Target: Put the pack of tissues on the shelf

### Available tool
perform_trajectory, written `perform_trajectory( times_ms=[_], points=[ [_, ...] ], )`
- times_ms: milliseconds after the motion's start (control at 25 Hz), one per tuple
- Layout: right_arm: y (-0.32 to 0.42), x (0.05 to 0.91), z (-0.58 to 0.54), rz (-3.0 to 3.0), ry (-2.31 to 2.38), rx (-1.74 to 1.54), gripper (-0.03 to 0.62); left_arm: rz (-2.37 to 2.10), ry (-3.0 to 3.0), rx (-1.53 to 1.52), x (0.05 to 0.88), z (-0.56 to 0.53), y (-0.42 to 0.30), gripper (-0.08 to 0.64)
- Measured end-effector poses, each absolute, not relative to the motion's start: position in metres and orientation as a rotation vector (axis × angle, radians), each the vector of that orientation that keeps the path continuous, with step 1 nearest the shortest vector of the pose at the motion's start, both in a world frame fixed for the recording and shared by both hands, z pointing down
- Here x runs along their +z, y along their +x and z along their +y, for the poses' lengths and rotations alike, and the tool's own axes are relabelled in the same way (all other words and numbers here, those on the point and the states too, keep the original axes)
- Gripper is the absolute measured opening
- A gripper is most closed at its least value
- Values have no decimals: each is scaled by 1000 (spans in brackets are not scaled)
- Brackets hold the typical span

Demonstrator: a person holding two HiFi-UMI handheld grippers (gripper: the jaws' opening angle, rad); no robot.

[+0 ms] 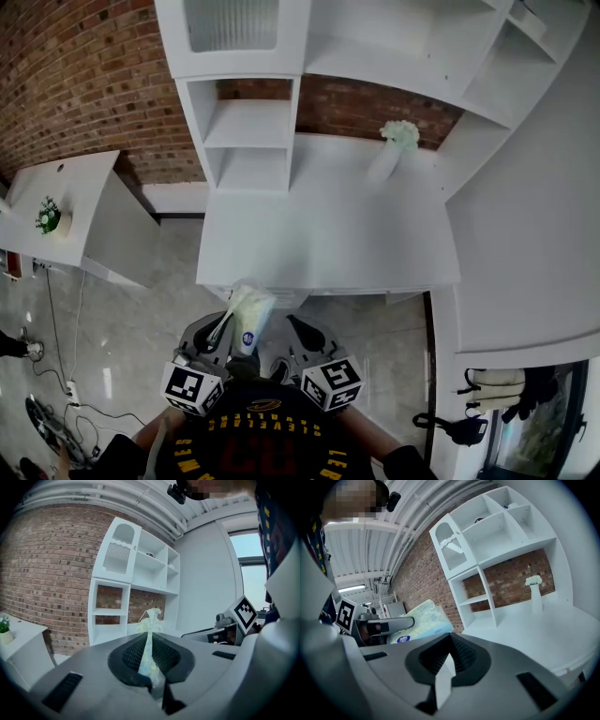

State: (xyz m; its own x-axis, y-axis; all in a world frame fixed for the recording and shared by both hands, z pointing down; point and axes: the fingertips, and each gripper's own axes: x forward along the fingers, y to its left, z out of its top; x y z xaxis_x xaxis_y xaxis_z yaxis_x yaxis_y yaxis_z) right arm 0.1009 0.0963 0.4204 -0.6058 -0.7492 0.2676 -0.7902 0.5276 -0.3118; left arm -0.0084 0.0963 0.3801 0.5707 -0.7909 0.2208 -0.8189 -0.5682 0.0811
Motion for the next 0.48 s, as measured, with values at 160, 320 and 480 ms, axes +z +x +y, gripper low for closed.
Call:
perform_trajectory(
  times_ms=[160,320,480],
  points=[
    [95,421,71,-2643,1364,621,-2,-1341,2630,235,384,69,-16,8],
    [92,419,45,-2630,1386,616,-2,-1329,2634,220,386,38,-21,8],
    [89,419,15,-2614,1411,624,-2,-1293,2655,233,381,6,-22,8]
  ],
)
